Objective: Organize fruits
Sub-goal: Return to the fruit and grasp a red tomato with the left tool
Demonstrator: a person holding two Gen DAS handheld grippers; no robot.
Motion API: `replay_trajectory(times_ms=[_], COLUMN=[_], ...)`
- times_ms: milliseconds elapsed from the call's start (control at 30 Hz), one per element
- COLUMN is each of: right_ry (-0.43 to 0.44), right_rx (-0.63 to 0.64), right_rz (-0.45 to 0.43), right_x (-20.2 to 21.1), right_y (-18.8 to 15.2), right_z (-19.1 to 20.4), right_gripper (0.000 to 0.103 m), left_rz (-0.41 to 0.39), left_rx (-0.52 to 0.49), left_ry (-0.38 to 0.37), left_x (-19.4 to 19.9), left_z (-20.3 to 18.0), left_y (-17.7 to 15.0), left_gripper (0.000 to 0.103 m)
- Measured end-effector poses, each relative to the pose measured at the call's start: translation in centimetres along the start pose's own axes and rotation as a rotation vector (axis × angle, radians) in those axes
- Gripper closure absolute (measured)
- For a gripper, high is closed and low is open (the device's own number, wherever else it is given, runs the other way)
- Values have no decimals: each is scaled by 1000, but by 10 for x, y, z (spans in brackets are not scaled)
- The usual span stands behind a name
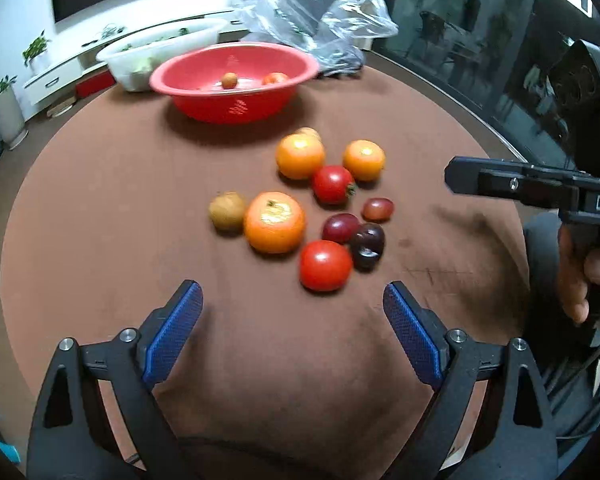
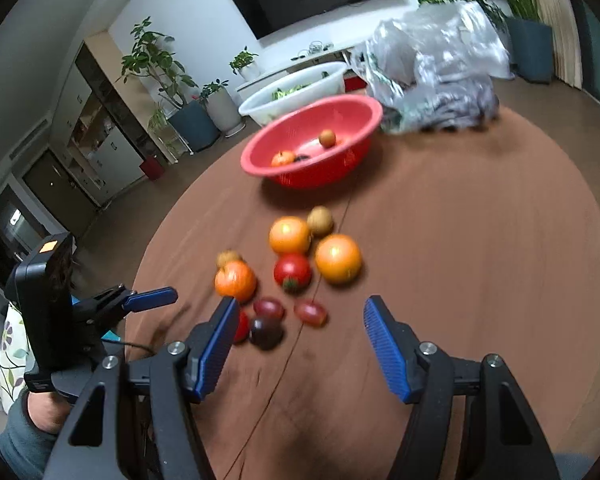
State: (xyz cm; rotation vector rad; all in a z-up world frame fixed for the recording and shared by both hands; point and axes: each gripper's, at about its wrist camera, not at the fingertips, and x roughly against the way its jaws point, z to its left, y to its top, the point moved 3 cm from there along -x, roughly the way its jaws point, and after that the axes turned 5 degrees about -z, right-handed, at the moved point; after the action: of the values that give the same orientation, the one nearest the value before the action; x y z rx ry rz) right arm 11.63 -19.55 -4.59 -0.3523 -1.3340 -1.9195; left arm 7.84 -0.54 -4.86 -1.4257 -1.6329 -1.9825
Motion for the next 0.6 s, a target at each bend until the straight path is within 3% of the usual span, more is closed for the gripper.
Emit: replay_trajectory(times_ms=[300,467,600], right_ry=[8,14,20], right_rx=[-4,-6,-2], right_rz=[18,25,27], right_x=[-1,-2,-2], right_y=[-19,-24,-26], right_z=[3,2,4], right_gripper=[35,35,36], left_rz=[25,24,29], left_rx=[2,7,11], left_ry=[-20,-26,-41], left_x=[-20,-24,-29], left_z=[-9,-8,-7], left_y=[1,3,7], left_gripper=[45,47,60])
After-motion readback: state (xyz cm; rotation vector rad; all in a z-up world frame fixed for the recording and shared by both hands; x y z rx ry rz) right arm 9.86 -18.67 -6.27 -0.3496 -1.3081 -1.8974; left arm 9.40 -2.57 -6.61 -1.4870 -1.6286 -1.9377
